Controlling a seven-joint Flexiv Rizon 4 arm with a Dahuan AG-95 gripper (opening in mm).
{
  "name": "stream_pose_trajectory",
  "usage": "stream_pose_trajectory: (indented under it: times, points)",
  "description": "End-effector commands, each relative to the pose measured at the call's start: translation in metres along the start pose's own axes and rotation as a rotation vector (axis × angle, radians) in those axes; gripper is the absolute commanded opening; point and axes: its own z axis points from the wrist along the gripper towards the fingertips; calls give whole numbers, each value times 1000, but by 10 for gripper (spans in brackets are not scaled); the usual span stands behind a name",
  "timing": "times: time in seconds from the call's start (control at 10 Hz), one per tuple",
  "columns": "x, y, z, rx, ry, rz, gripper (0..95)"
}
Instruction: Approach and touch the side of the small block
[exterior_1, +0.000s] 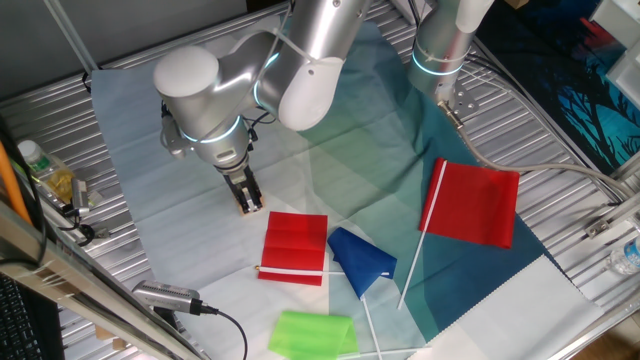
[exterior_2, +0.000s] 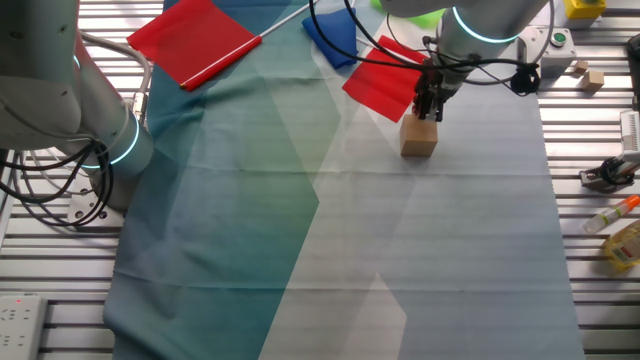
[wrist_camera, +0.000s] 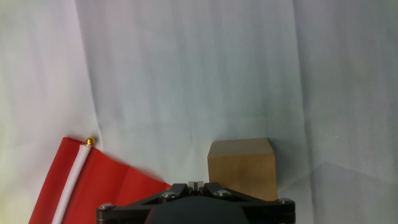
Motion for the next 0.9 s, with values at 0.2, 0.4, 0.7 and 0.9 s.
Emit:
stream_pose_trajectory:
  times: [0.2,0.4,0.7,0.9]
  points:
    - [1,-4,1,-2,1,-2,0]
    - [5,-5,2,-7,-2,1,0]
    - [8,2,6,-7,-10,14,0]
    - [6,7,3,-8,-14,16,0]
